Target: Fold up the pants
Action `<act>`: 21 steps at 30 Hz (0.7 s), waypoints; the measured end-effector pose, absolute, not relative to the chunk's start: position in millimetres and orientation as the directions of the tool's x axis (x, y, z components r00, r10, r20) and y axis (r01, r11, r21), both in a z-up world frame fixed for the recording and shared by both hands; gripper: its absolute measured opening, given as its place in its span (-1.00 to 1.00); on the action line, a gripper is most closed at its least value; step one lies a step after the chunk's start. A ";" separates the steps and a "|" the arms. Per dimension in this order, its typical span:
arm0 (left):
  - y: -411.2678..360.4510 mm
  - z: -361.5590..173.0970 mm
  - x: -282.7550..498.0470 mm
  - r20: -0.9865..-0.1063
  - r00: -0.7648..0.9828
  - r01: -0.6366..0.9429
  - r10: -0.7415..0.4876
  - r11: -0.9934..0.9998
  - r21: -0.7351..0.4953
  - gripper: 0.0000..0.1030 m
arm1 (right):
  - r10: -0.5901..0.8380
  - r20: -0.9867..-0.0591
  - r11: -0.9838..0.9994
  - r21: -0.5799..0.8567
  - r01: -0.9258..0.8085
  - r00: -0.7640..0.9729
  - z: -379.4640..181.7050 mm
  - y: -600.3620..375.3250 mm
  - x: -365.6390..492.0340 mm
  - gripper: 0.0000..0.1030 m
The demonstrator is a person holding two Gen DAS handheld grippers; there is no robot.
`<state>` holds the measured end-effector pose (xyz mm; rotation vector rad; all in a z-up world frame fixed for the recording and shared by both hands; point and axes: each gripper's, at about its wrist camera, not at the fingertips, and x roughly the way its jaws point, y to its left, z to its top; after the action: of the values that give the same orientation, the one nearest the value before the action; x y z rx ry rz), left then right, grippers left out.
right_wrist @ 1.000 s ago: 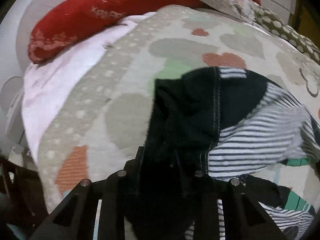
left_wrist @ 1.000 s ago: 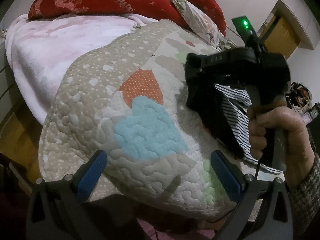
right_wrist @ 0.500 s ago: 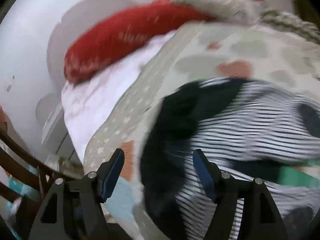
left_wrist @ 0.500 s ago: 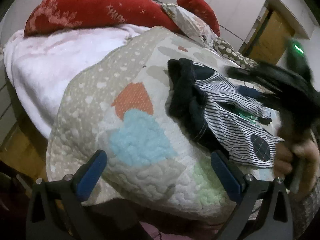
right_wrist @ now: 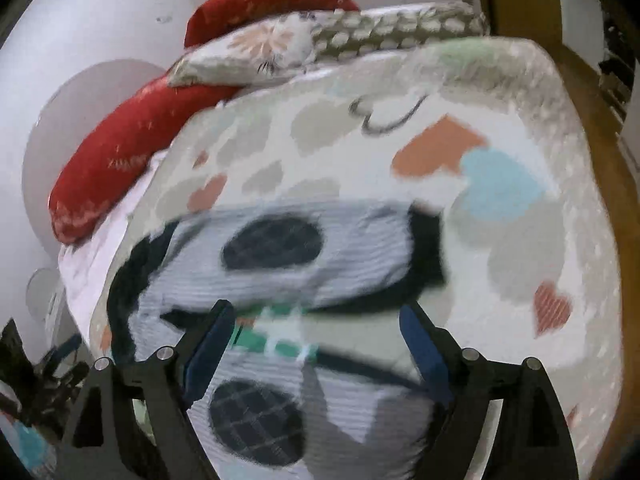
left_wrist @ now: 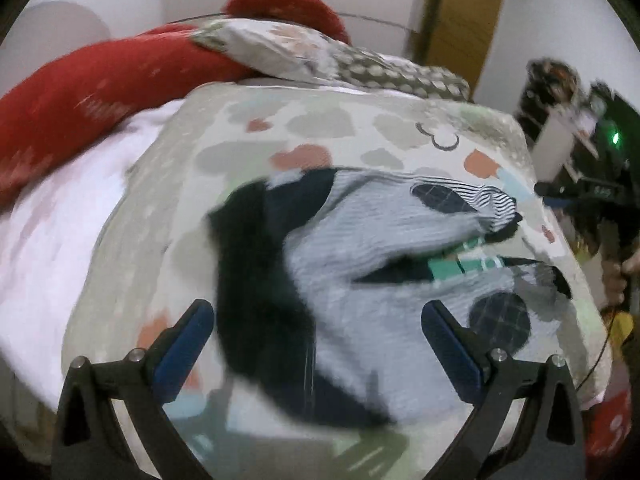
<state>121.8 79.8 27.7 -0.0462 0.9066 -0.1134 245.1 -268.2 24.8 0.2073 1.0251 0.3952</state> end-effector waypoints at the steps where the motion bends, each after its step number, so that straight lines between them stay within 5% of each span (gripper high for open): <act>1: 75.1 26.8 139.4 -0.789 0.602 0.098 -0.122 0.992 -0.079 1.00 | 0.409 -0.788 0.912 0.337 -0.234 0.459 27.4 -268.5 252.1 0.71; 11: 47.0 -26.6 306.3 -0.891 0.416 0.256 -0.183 0.964 -0.079 1.00 | 0.367 -0.875 0.884 0.222 -0.411 0.316 -15.8 -201.4 345.7 0.71; 19: 32.4 -70.9 336.0 -0.947 0.288 0.364 -0.144 0.931 -0.030 0.97 | 0.327 -0.916 0.845 0.173 -0.507 0.234 -55.1 -169.4 366.8 0.71; 20: 31.8 -69.2 334.8 -0.945 0.290 0.368 -0.149 0.929 -0.033 0.85 | 0.320 -0.917 0.842 0.159 -0.515 0.240 -57.2 -167.2 365.9 0.63; 21: 31.2 -64.2 331.2 -0.939 0.292 0.383 -0.183 0.922 -0.061 0.38 | 0.319 -0.914 0.843 0.153 -0.516 0.250 -57.5 -166.7 365.1 0.50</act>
<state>331.2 31.2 -64.2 0.1885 1.2193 -0.3799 365.1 -166.7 -57.5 -0.1920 1.1902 0.5729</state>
